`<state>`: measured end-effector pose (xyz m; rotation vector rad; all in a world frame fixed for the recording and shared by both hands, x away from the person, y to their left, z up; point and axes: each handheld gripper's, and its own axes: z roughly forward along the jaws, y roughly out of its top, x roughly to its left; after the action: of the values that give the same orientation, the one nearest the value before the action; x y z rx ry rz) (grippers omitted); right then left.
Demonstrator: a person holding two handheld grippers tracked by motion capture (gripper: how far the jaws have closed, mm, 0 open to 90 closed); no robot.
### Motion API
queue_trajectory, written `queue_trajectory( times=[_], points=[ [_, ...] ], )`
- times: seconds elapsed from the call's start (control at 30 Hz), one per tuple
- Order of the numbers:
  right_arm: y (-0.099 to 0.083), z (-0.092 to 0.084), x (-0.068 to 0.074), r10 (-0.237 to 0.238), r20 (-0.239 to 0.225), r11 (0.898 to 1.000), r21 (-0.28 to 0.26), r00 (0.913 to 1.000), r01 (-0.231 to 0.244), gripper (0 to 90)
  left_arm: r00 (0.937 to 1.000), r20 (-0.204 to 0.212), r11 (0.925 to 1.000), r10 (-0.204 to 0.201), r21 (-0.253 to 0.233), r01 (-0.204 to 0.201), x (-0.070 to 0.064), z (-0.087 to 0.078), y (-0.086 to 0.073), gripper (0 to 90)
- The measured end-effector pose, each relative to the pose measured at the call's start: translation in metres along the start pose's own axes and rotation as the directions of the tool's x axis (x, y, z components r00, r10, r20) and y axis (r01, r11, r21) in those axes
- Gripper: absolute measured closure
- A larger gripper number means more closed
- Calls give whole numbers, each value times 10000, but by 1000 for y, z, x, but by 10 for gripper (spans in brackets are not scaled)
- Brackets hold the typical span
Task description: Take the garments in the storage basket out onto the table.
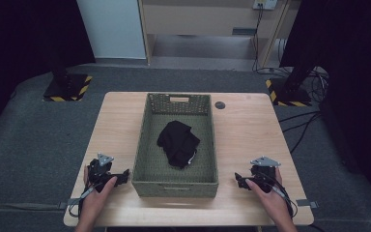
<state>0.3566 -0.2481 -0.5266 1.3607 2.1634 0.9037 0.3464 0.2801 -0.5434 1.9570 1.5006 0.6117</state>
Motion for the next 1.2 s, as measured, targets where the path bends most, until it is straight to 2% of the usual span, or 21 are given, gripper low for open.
queue_trajectory(
  times=[0.67,1.0,1.2],
  points=[
    [38,-42,21,-877,-435,9954,-433,9952,858,33,10000,-1,10000,1,0,-1,0,0,0,0],
    [63,-66,32,-1152,-494,9911,-723,9921,1114,33,10000,-1,10000,1,0,-1,0,0,0,0],
    [78,-75,34,-1232,-564,9888,-912,9908,1178,32,10000,-1,10000,-1,-2,1,0,0,0,0]
  ],
)
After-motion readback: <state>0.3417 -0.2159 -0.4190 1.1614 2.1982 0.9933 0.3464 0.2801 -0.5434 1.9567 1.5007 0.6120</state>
